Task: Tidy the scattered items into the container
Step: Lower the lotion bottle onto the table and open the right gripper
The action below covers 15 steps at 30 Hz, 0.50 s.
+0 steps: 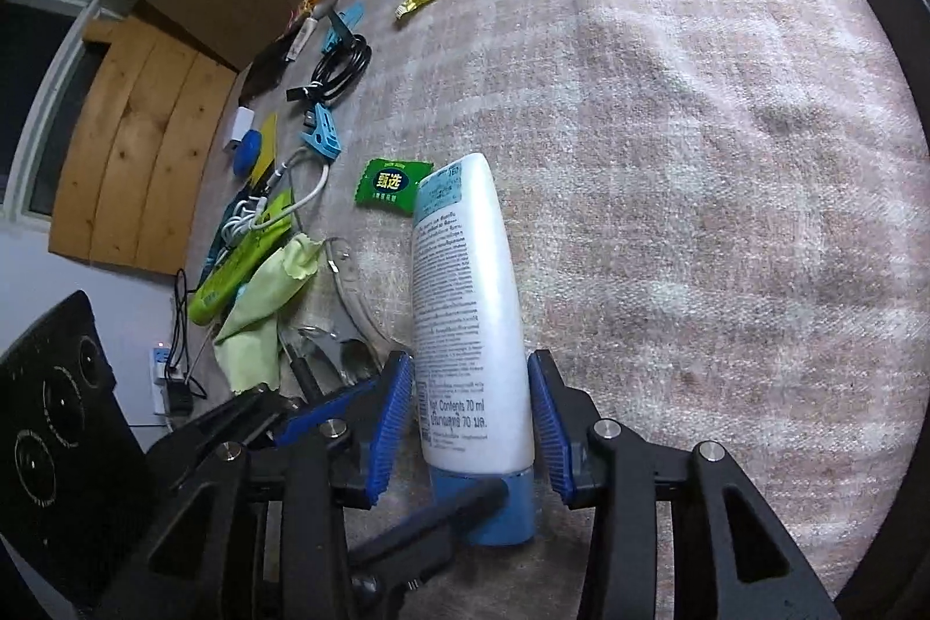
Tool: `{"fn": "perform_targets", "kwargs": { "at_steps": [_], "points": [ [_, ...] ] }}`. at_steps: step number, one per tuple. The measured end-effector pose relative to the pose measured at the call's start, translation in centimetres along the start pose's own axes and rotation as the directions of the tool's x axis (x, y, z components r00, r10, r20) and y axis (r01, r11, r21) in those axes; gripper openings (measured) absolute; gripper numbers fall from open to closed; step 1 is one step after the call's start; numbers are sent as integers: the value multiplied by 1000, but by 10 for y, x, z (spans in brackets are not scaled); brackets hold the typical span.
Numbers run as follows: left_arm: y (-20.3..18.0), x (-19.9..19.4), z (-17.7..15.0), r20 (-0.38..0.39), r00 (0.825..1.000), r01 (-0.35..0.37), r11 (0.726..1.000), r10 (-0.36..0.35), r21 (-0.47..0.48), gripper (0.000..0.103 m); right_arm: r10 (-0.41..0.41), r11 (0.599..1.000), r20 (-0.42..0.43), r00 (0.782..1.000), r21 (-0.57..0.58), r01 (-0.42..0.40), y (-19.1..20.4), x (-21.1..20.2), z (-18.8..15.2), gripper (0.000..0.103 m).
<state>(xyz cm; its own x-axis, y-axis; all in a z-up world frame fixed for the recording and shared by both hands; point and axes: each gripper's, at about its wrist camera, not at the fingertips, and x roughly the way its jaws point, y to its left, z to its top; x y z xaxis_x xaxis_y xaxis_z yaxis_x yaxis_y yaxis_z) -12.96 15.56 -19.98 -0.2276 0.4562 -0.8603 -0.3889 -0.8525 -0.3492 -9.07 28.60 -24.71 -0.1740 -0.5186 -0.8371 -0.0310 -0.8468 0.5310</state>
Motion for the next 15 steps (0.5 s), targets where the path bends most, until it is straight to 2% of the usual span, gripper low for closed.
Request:
{"fn": "perform_targets", "kwargs": {
  "at_steps": [6,10,13,15],
  "points": [
    [7,-2,2,17,999,52,996,-51,-73,63,-4,999,-17,1000,-44,3,1,0,0,39],
    [11,-1,-3,32,999,-20,995,23,-94,68,-21,998,-32,999,-56,19,2,0,2,36],
    [16,2,-9,41,999,40,989,-35,-142,69,-35,996,-33,999,-77,32,4,0,1,36],
    [13,2,-13,59,998,22,991,-14,-129,69,-38,995,-35,999,-91,34,4,1,0,36]
  ]
}}
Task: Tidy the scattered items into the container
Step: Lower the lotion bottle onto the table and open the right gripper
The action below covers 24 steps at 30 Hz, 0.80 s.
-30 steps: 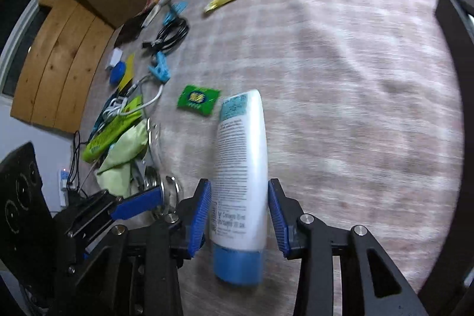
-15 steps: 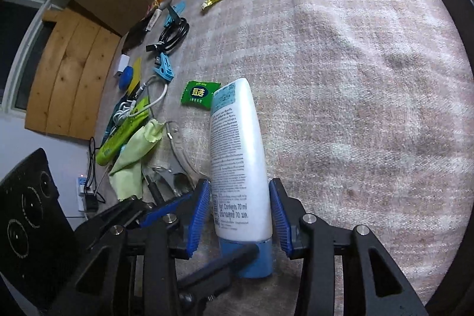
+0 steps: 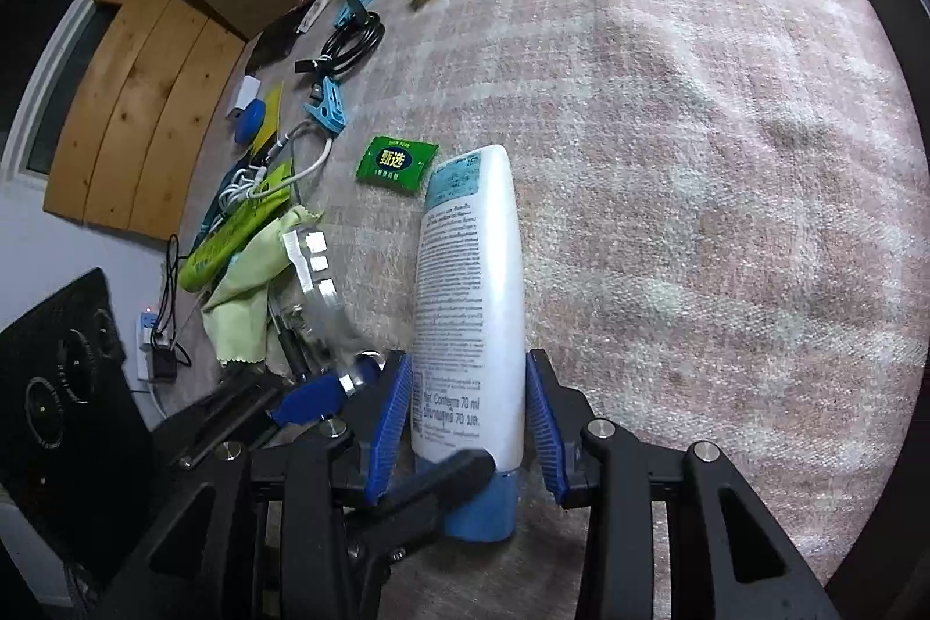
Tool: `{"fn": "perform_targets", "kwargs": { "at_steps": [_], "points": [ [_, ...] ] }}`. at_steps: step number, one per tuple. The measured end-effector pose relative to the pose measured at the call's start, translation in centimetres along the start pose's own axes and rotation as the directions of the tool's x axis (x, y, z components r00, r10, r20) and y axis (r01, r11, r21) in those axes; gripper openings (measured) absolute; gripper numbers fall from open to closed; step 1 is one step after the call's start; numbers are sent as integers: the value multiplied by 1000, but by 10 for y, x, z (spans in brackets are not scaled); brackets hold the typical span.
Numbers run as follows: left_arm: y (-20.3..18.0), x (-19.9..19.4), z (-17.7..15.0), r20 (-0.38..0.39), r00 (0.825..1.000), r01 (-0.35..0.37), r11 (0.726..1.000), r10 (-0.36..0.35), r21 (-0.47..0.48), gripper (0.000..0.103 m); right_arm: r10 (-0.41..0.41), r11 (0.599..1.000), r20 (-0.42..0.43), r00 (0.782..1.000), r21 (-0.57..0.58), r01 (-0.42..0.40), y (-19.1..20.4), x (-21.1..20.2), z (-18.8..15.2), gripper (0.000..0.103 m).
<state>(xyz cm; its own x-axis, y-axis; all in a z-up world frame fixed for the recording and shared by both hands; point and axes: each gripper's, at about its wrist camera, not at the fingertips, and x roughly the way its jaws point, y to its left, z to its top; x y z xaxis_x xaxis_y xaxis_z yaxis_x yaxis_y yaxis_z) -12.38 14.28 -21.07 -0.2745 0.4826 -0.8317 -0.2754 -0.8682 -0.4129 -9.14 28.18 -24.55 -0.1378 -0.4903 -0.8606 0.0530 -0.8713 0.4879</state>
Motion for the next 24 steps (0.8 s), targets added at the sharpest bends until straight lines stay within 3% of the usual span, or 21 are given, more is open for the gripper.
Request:
{"fn": "perform_targets", "kwargs": {
  "at_steps": [3,5,8,11,14,18,22,24],
  "points": [
    [-2,-4,-4,16,999,-35,999,35,-14,68,-21,999,-6,1000,-27,21,3,0,-1,36],
    [-1,-17,-10,66,996,-56,998,59,-39,68,-18,1000,-11,1000,-9,18,1,-1,-1,37],
    [-1,-22,-17,48,999,7,998,-4,-57,68,-2,1000,-8,1000,19,3,-7,-6,-3,38],
    [-8,-20,-19,40,999,-22,998,24,-53,68,-4,1000,-11,1000,5,4,-7,-6,-6,38],
    [-15,-27,-19,65,996,-56,997,60,-61,68,-5,1000,-9,1000,0,5,-7,-6,-6,38],
    [-27,-49,-19,108,982,-157,988,155,11,71,-18,1000,13,1000,-9,18,-9,-15,-5,38],
    [-18,-52,-15,79,967,-246,969,243,26,71,-17,1000,10,1000,-5,17,-17,-22,-3,38],
    [-11,-57,-13,86,979,-185,983,184,1,71,-9,1000,19,1000,6,8,-21,-25,-4,38]
  ]
}}
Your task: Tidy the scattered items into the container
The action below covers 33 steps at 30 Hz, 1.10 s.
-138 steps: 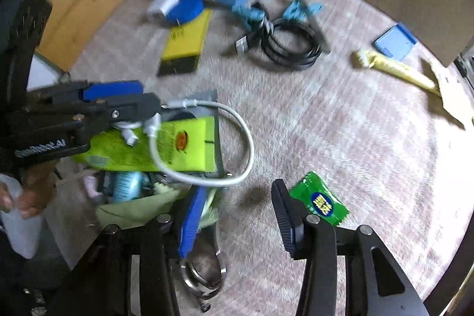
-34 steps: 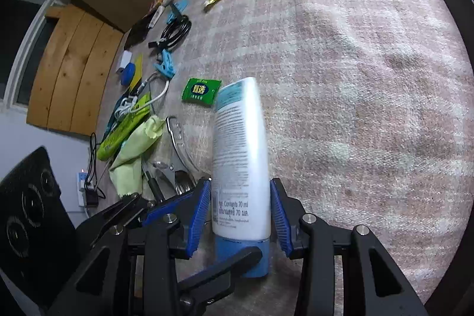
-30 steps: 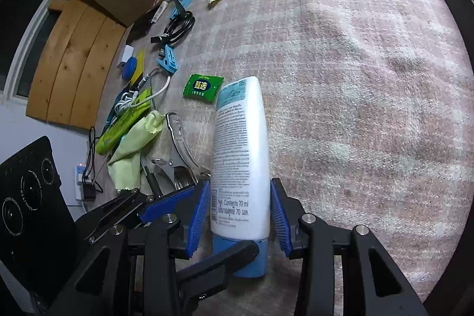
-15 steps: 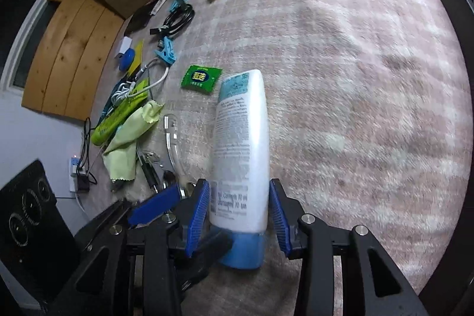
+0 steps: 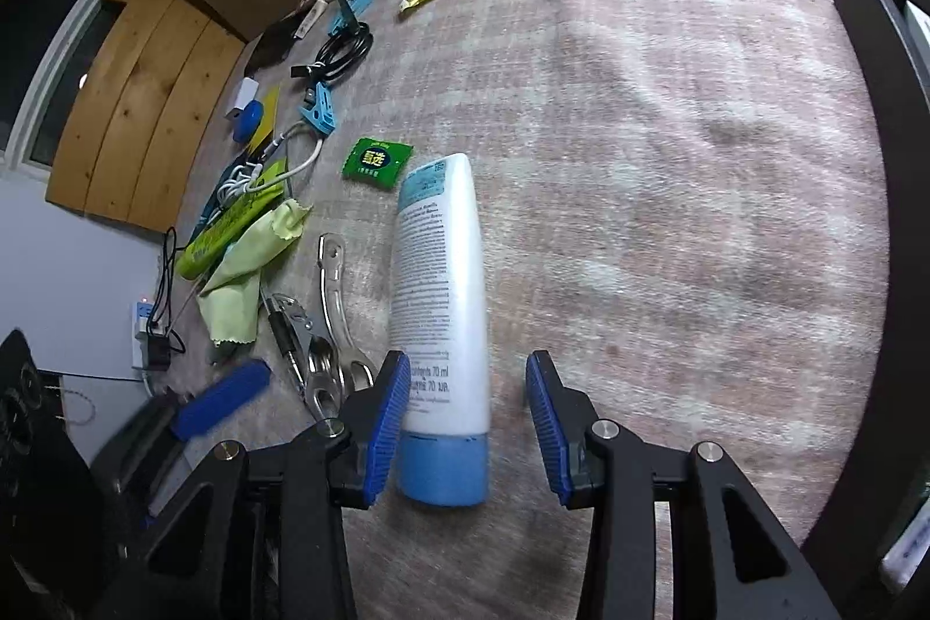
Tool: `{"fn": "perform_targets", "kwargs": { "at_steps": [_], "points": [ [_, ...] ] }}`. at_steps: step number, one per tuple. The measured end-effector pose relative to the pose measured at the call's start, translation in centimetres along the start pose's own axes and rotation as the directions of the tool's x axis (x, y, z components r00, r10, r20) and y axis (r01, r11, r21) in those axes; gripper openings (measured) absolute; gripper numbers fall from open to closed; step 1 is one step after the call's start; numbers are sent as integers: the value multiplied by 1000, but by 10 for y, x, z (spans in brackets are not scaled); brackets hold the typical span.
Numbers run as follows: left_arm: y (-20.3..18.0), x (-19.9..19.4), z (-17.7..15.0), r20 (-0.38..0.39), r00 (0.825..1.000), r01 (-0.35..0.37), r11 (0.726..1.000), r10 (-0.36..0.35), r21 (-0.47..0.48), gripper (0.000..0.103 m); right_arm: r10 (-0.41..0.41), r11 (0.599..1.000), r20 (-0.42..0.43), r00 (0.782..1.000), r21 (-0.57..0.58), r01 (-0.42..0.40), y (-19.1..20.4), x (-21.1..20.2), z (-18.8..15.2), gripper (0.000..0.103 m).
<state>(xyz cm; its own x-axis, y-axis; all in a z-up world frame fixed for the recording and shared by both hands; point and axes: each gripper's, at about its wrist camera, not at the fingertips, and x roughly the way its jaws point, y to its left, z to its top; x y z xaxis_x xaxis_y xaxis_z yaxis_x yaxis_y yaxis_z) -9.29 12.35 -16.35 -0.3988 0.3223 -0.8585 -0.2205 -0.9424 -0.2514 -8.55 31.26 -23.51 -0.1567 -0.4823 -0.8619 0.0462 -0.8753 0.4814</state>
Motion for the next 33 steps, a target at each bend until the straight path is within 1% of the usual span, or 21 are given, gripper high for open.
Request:
{"fn": "perform_targets", "kwargs": {
  "at_steps": [2,5,9,11,14,17,19,20,22,23,26,28,30,33],
  "points": [
    [0,1,6,-3,998,66,998,-66,2,71,20,1000,4,1000,16,-20,-2,-2,0,38],
    [-10,16,13,-32,995,92,995,-90,43,71,44,998,10,999,46,-44,-9,-4,4,38],
    [-20,38,21,-71,991,118,989,-112,87,72,53,997,14,998,58,-54,-11,-5,9,38],
    [-22,53,23,-111,986,134,987,-123,91,72,62,996,9,998,66,-63,-13,-4,10,38],
    [-24,63,19,-139,983,133,987,-119,93,72,85,993,-14,996,82,-84,-16,1,11,38],
    [-26,67,13,-142,975,181,981,-170,67,71,104,992,-42,994,78,-100,-14,9,9,38],
    [-25,69,11,-141,975,183,982,-174,51,70,128,989,-50,991,78,-124,-12,15,7,38],
    [-25,68,11,-131,975,187,982,-180,39,68,127,990,-39,991,73,-124,-11,15,5,38],
    [-23,65,12,-121,977,181,983,-178,11,66,117,991,-44,992,64,-114,-6,16,4,35],
    [-23,61,13,-107,979,176,984,-174,9,65,109,992,-35,993,64,-106,-5,15,3,35],
    [-19,44,21,-62,985,159,987,-159,1,63,136,989,-22,990,57,-135,2,7,6,35],
    [-18,35,24,-47,987,155,988,-155,-11,62,144,989,-9,990,37,-144,10,0,7,35],
    [-24,24,24,-31,989,145,989,-145,-1,62,138,990,-3,990,7,-137,19,-7,6,35],
    [-42,9,22,0,989,145,989,-145,29,61,153,988,21,988,6,-153,20,-26,-1,35]
  ]
}}
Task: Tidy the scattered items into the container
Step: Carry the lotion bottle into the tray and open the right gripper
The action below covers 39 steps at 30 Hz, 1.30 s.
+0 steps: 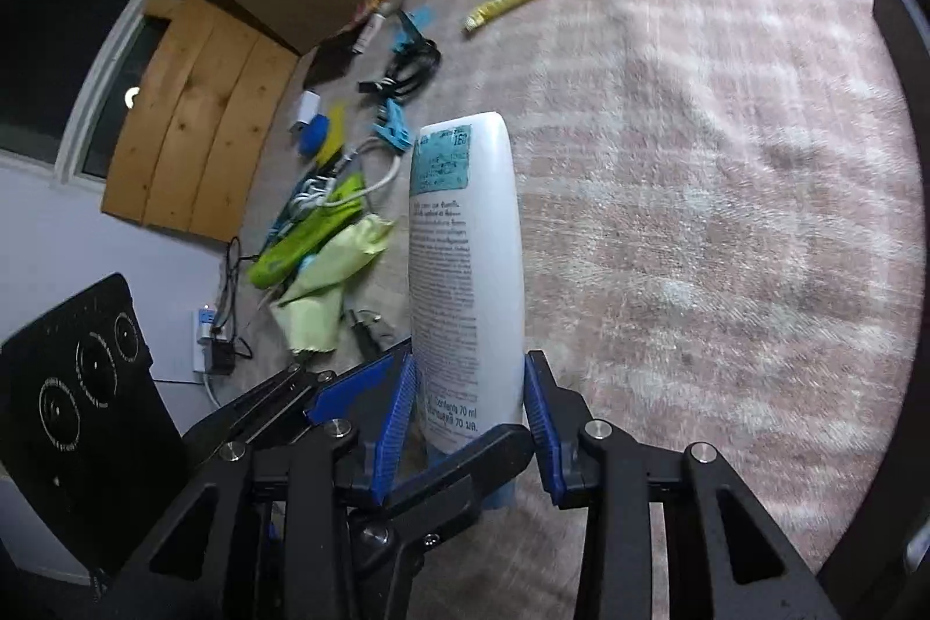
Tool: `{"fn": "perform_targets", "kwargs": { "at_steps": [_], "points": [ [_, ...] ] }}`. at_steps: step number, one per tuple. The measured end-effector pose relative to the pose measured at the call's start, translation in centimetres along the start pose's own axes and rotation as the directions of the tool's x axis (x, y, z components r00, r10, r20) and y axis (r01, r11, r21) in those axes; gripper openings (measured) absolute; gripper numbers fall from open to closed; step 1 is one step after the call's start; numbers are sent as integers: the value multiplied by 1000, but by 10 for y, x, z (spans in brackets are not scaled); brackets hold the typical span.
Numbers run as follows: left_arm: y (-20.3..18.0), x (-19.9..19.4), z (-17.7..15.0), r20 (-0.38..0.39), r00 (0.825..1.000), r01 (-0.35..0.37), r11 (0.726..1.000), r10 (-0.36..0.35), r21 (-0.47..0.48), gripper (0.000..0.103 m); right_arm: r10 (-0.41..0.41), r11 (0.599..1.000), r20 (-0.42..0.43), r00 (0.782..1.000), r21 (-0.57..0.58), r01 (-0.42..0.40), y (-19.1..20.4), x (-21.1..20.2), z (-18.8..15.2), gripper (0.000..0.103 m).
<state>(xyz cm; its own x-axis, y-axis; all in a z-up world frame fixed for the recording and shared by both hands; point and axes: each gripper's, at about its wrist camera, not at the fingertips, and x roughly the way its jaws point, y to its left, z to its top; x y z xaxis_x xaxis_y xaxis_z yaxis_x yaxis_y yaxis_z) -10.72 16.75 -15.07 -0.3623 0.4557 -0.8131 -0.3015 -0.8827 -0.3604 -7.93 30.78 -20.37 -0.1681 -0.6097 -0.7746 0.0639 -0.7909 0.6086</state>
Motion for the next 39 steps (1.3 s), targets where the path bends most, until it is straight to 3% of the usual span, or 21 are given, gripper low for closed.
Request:
{"fn": "perform_targets", "kwargs": {
  "at_steps": [6,10,13,21,26,28,30,32,39],
  "points": [
    [-75,-17,4,33,998,45,992,-49,114,57,5,1000,85,996,17,-7,-14,-64,-23,34],
    [-148,-12,12,18,991,128,968,-135,216,54,-16,999,164,986,53,7,-39,-121,-40,33],
    [-199,7,18,-26,983,184,939,-184,290,54,-48,994,220,974,110,25,-72,-167,-55,33],
    [-310,72,21,-172,948,316,871,-269,377,54,-157,955,294,943,287,70,-164,-245,-90,33],
    [-354,102,23,-185,955,290,863,-232,414,56,-223,935,310,924,336,113,-201,-268,-92,32],
    [-361,108,24,-190,962,261,872,-198,415,56,-263,929,310,914,336,154,-208,-275,-90,32],
    [-354,108,28,-178,964,253,880,-196,403,56,-345,907,316,884,356,226,-212,-285,-89,36],
    [-344,103,30,-162,969,238,887,-188,395,56,-362,905,336,870,353,240,-218,-294,-94,47],
    [-278,64,15,-84,995,84,927,-57,367,56,-404,909,349,845,259,328,-191,-283,-104,48]
  ]
}}
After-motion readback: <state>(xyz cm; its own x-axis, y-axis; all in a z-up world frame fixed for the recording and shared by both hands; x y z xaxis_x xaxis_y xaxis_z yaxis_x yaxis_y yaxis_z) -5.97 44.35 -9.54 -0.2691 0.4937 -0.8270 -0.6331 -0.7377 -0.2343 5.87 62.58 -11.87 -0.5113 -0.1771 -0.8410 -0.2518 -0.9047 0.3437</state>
